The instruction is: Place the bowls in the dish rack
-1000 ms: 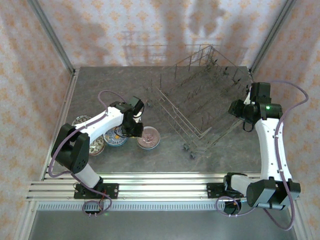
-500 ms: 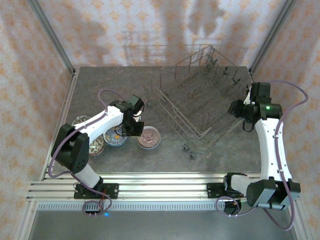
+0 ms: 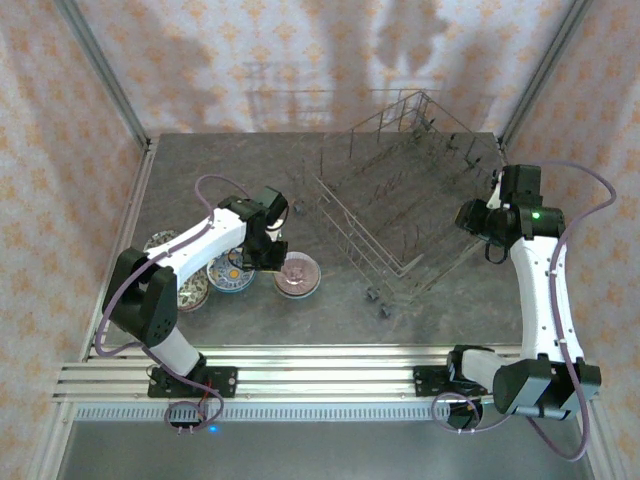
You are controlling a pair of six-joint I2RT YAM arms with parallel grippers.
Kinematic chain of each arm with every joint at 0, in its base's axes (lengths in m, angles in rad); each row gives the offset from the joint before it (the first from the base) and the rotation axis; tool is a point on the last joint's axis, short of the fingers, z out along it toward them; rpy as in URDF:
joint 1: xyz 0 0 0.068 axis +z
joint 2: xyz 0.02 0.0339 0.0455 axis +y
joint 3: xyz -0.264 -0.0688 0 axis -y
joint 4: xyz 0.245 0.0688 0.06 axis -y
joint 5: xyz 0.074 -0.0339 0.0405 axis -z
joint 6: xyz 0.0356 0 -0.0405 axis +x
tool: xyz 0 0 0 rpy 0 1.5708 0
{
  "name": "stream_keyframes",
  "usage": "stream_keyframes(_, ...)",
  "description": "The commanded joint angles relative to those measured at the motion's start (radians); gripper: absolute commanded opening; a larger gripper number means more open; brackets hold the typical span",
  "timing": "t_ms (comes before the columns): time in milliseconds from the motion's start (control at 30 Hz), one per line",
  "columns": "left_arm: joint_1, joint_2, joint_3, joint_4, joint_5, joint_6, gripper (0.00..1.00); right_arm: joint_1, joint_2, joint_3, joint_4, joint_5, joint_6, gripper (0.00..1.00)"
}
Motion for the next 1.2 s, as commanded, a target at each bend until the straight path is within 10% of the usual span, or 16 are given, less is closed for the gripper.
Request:
stream_keyframes(0, -0.009, 0.003, 0.036, -0.052, -0.013, 0.014, 0.07, 0.004, -0.004, -0.016, 0.027, -0.004, 0.012, 0.51)
stream_keyframes(1167, -0.023, 0.061, 0.012, -0.016, -0.025, -0.013, 0.33, 0.004, 0.001, -0.048, 0.056, -0.012, 0.009, 0.51)
